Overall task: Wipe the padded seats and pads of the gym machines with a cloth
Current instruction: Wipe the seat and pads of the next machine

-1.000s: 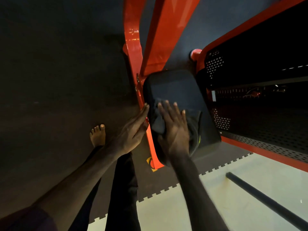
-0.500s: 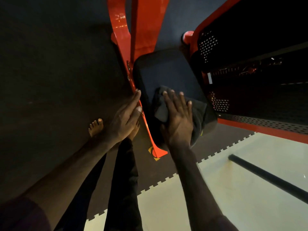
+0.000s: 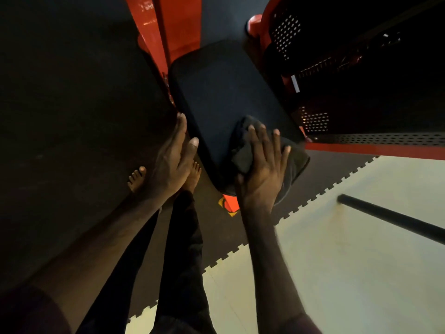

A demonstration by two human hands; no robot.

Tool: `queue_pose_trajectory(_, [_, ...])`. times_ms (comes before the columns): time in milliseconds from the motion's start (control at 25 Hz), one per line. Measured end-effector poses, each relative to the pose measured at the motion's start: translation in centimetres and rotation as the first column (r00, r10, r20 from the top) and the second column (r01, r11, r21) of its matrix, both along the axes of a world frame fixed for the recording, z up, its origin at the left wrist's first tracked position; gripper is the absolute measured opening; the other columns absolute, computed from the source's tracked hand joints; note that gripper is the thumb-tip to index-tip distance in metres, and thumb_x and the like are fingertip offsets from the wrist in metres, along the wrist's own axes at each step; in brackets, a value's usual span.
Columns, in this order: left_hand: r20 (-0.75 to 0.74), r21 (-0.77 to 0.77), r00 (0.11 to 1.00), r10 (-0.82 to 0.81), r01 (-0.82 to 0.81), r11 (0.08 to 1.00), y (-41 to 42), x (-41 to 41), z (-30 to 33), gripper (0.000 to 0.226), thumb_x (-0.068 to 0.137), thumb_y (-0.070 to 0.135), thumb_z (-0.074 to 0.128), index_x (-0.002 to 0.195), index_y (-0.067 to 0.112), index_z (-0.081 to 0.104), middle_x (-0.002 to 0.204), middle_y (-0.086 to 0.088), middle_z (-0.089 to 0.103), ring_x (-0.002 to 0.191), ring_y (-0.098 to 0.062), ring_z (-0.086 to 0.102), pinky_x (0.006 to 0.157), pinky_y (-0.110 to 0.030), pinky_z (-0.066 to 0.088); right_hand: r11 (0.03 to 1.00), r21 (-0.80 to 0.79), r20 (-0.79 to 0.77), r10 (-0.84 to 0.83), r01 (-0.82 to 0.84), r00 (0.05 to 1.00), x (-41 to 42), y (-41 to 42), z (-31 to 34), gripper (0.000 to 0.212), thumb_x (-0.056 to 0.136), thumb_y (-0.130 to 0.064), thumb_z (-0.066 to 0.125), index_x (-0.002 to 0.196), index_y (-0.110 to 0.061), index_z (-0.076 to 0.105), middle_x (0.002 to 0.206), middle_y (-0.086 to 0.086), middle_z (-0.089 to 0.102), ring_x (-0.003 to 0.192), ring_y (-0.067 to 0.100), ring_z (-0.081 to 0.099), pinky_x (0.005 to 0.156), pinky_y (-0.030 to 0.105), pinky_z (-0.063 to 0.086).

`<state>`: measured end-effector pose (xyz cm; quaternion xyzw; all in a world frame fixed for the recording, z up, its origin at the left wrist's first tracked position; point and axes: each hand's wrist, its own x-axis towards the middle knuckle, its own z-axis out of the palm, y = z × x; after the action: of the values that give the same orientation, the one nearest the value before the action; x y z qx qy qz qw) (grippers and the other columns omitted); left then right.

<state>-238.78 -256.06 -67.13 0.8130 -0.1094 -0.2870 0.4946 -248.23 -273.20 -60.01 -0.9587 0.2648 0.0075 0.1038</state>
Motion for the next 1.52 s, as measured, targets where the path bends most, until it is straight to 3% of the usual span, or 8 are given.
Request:
queue_pose_trajectory(120, [-0.001,0.044,0.998,0.063,-0.063,0.997,-1.2,-0.6,1.1,0.069,0.112,0.041,0.039,0.167,0.006,0.015,0.174,-0.011,0.017,0.160,-0.013,0.015,0.127,-0.016,0.015,0.979,0.118,0.046,-0.172,0.165,0.984,-2.5,6.5,0.3,0.076,0.093,-0.046,0.065,0.160,-0.018,0.042,0.172,0.002,0.028,0.163,0.030,0.007,0.126,0.067,0.011])
queue_pose_trajectory(320, [0.020,0.044,0.996,0.088,-0.089,0.995,-2.0,-1.3,0.3,0.072,0.111,0.043,0.034,0.168,0.007,0.009,0.175,-0.011,0.013,0.160,-0.014,0.014,0.125,-0.013,0.014,0.993,0.030,0.040,0.110,-0.112,0.993,0.3,3.1,-0.6,0.074,0.095,-0.054,0.054,0.157,-0.015,0.047,0.168,0.007,0.035,0.161,0.032,0.017,0.127,0.064,0.014])
queue_pose_trajectory(440, [-0.019,0.038,0.995,0.102,-0.101,0.994,-2.2,-1.5,0.3,0.074,0.110,0.047,0.031,0.169,0.012,0.004,0.177,-0.007,0.010,0.161,-0.013,0.012,0.128,-0.021,0.017,0.964,0.134,0.281,-0.260,0.231,0.924,-0.5,0.5,-0.9,0.088,0.093,-0.070,0.033,0.158,-0.011,0.045,0.170,0.008,0.032,0.161,0.030,0.017,0.129,0.055,0.015])
queue_pose_trajectory(600, [-0.066,-0.011,0.982,0.179,-0.180,0.984,-3.5,-2.2,1.0,0.076,0.109,0.051,0.029,0.169,0.014,0.001,0.177,-0.008,0.007,0.162,-0.017,0.013,0.124,-0.012,0.017,0.686,0.547,0.346,-0.707,0.480,0.617,-1.4,6.1,-0.8,0.080,0.091,-0.045,0.051,0.162,-0.013,0.035,0.174,-0.001,0.020,0.162,0.017,0.015,0.125,0.015,0.017])
queue_pose_trajectory(800, [-0.044,-0.003,0.982,0.185,-0.185,0.983,-3.5,-2.2,1.2,0.071,0.112,0.041,0.032,0.169,0.011,0.002,0.176,-0.011,0.009,0.161,-0.019,0.016,0.121,-0.006,0.016,0.638,0.547,0.305,-0.755,0.542,0.581,-0.9,4.4,-1.1,0.086,0.082,-0.021,0.055,0.164,-0.027,0.031,0.173,-0.011,0.022,0.161,0.009,0.014,0.118,0.006,0.016])
queue_pose_trajectory(920, [-0.053,0.008,0.983,0.173,-0.173,0.985,-3.4,-2.1,1.3,0.069,0.113,0.041,0.032,0.169,0.014,0.001,0.176,-0.010,0.010,0.161,-0.019,0.016,0.119,-0.003,0.015,0.594,0.543,0.330,-0.801,0.593,0.500,-0.1,0.6,-0.9,0.085,0.081,-0.017,0.053,0.163,-0.031,0.034,0.171,-0.012,0.028,0.159,0.009,0.020,0.125,0.025,0.022])
queue_pose_trajectory(1240, [-0.095,0.027,0.959,0.268,-0.267,0.963,-4.4,-1.3,2.9,0.065,0.114,0.032,0.038,0.169,0.017,0.006,0.176,-0.007,0.014,0.154,-0.004,0.015,0.107,0.008,0.012,0.667,0.500,0.254,-0.723,0.552,0.643,-0.1,1.4,0.8,0.092,0.075,-0.013,0.052,0.164,-0.026,0.033,0.172,-0.007,0.026,0.160,0.015,0.019,0.115,0.005,0.018])
queue_pose_trajectory(1520, [-0.024,0.048,0.917,0.398,-0.396,0.917,-6.1,1.6,0.7,0.063,0.115,0.027,0.039,0.169,0.011,0.011,0.175,-0.013,0.018,0.161,-0.021,0.019,0.127,-0.018,0.015,0.748,0.309,-0.032,-0.609,0.587,0.793,3.7,-8.2,2.4,0.057,0.080,-0.040,0.053,0.136,-0.034,0.058,0.123,0.000,0.069,0.111,0.031,0.067,0.094,0.048,0.056])
